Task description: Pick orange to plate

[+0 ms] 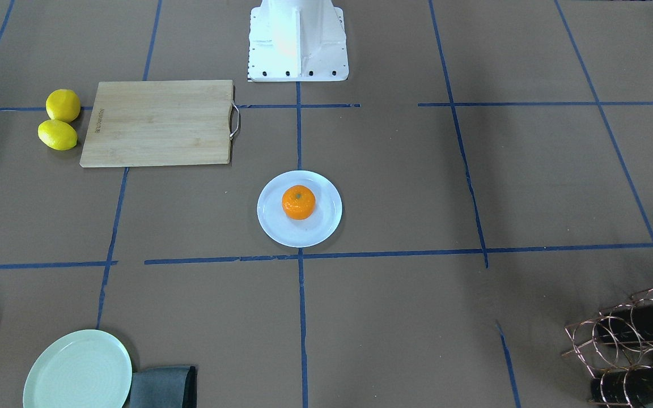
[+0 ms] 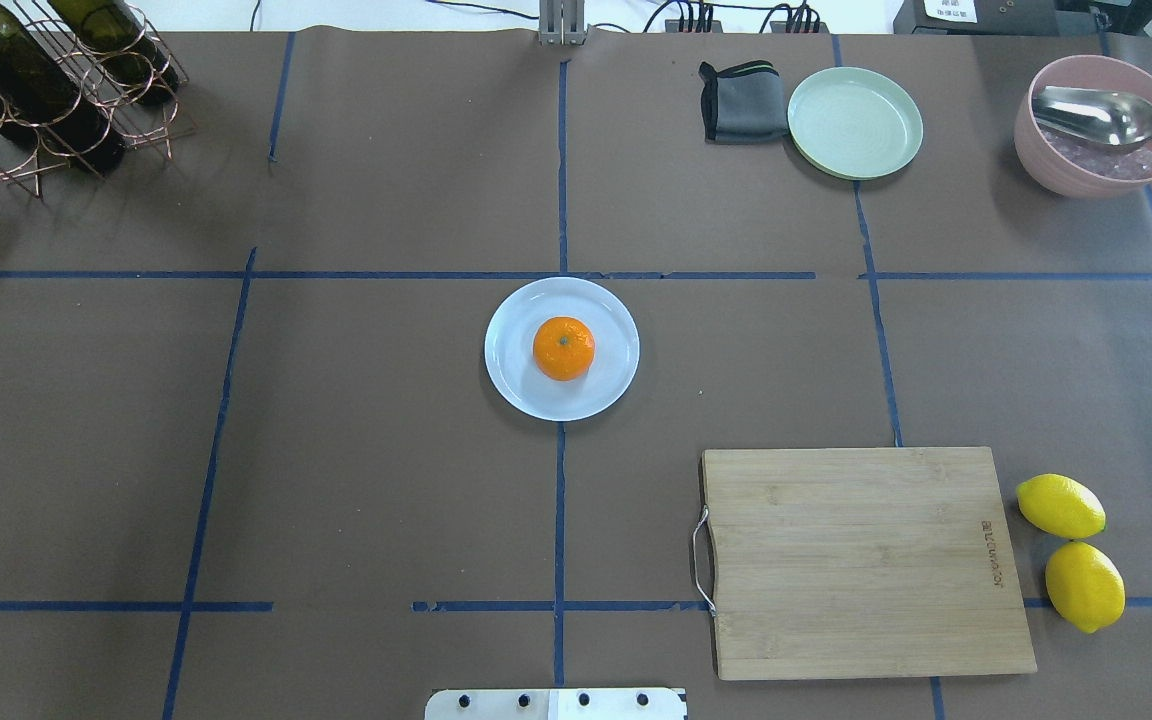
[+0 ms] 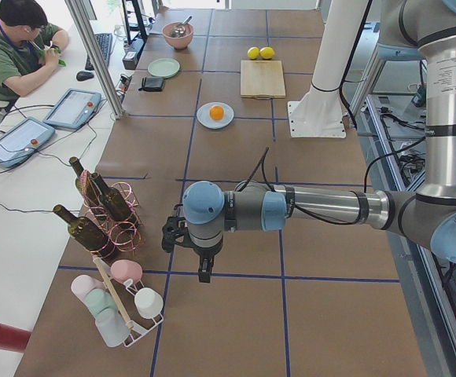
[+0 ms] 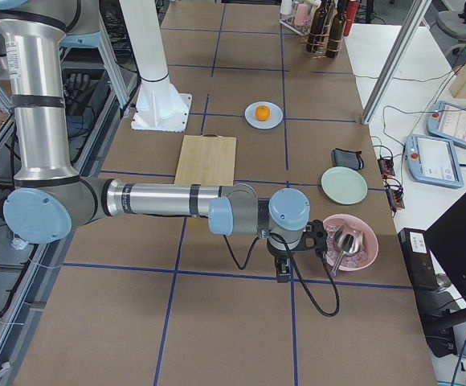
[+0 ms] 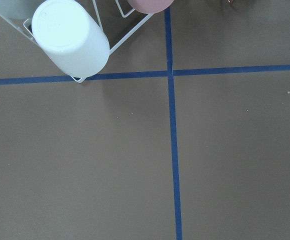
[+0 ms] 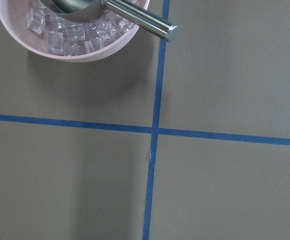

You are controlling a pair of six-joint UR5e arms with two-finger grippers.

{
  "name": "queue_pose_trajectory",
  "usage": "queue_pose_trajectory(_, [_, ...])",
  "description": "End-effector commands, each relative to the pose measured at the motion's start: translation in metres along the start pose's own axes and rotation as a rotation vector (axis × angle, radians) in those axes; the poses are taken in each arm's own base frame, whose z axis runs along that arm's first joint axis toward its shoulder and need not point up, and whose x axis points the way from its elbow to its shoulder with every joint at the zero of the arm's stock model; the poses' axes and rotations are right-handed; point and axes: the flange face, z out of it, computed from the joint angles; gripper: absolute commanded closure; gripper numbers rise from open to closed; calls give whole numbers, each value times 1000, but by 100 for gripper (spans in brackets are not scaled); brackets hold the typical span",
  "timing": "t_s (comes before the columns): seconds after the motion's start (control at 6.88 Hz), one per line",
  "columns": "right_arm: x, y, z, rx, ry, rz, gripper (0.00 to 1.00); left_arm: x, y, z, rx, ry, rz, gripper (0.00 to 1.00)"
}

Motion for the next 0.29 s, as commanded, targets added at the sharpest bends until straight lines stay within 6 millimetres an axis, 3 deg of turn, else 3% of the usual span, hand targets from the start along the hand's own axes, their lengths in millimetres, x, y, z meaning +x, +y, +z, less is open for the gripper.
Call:
queue_pose_trajectory(0.0, [0,0,0,1,0,-1,0,0,0,1,-1,0,0,0])
queue_pose_trajectory(0.15, [-1,-1,-1,2,0,-2,0,0,0,1,-1,0,0,0])
